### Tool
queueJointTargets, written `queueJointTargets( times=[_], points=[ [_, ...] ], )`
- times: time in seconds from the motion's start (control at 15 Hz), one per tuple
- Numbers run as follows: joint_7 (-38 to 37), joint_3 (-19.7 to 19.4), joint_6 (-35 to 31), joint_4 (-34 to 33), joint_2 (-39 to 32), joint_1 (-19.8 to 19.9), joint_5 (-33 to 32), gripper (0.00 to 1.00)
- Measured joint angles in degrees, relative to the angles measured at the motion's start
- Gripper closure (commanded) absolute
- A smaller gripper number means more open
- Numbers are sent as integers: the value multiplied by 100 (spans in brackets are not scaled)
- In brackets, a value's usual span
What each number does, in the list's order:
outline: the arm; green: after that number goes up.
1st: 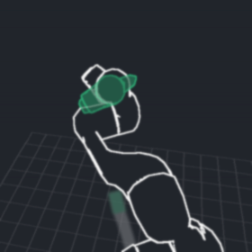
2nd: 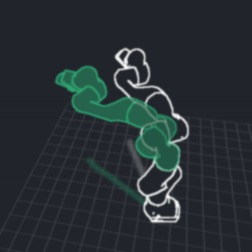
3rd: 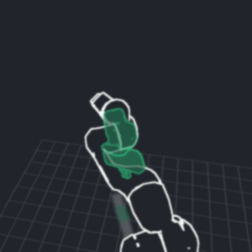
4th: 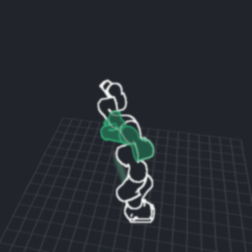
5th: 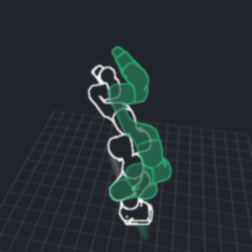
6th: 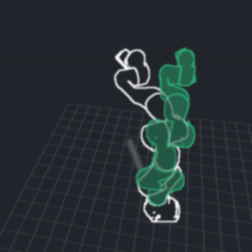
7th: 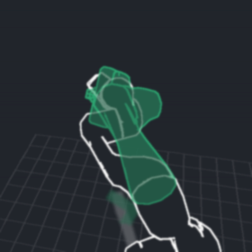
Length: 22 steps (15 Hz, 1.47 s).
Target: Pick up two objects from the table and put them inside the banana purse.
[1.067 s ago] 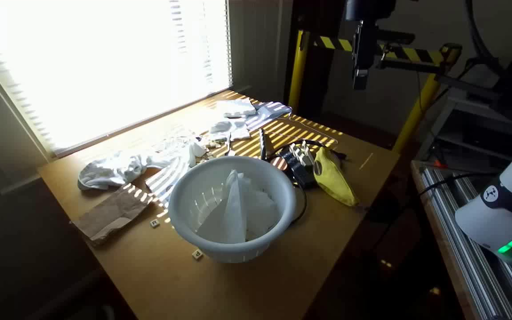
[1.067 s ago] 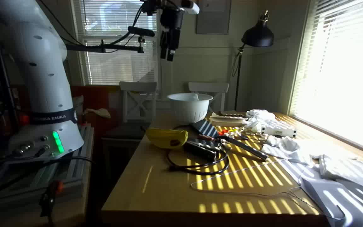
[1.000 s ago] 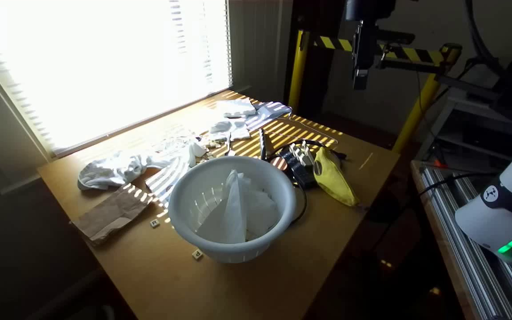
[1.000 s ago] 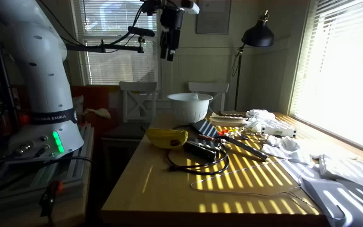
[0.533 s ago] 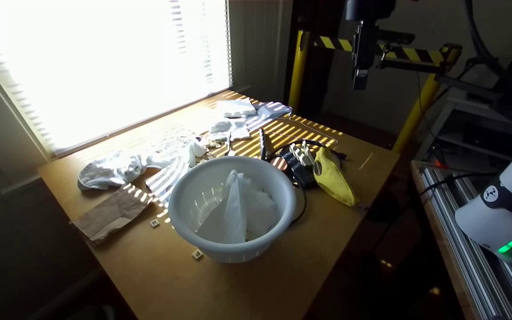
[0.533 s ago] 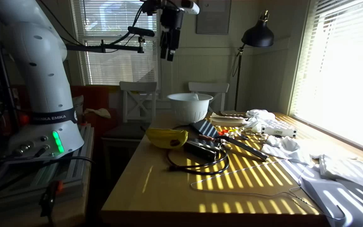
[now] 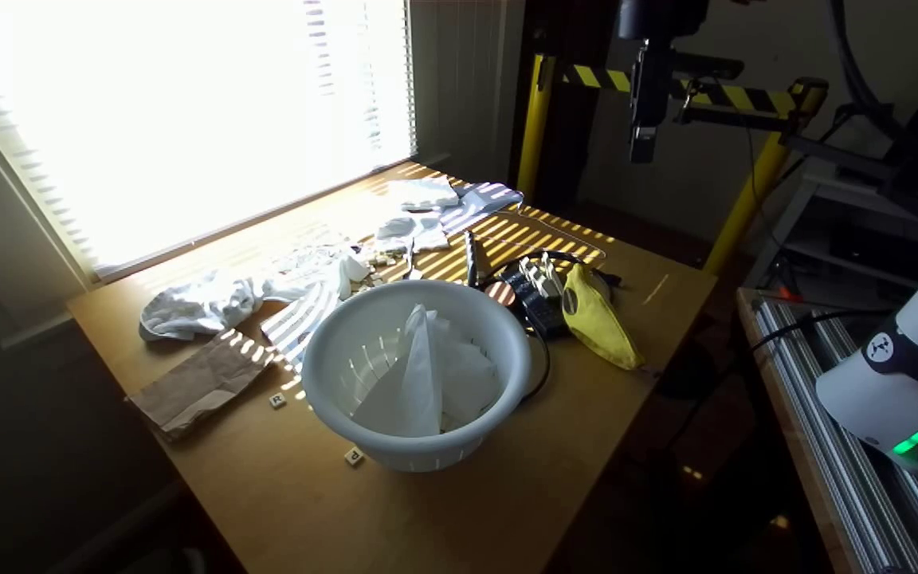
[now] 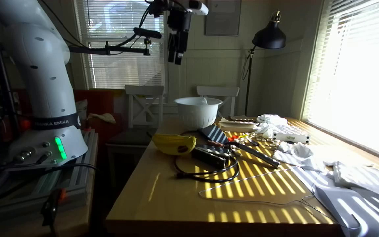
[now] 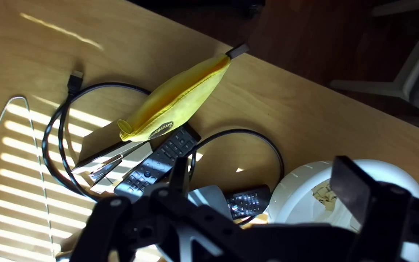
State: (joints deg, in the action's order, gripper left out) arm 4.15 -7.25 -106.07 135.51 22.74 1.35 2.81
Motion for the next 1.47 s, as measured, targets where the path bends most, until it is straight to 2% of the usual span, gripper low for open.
queueJointTargets(
  times=[0.2,0.33,0.47,0.8,1.47],
  points=[
    [-214,1,-481,208,18,65,10,0],
    [-38,-31,-748,346,38,98,8,0],
    [434,-120,-927,475,62,121,1,0],
    [2321,-667,-1038,608,93,158,-19,0],
    [2362,-646,-1038,608,78,180,-18,0]
  ],
)
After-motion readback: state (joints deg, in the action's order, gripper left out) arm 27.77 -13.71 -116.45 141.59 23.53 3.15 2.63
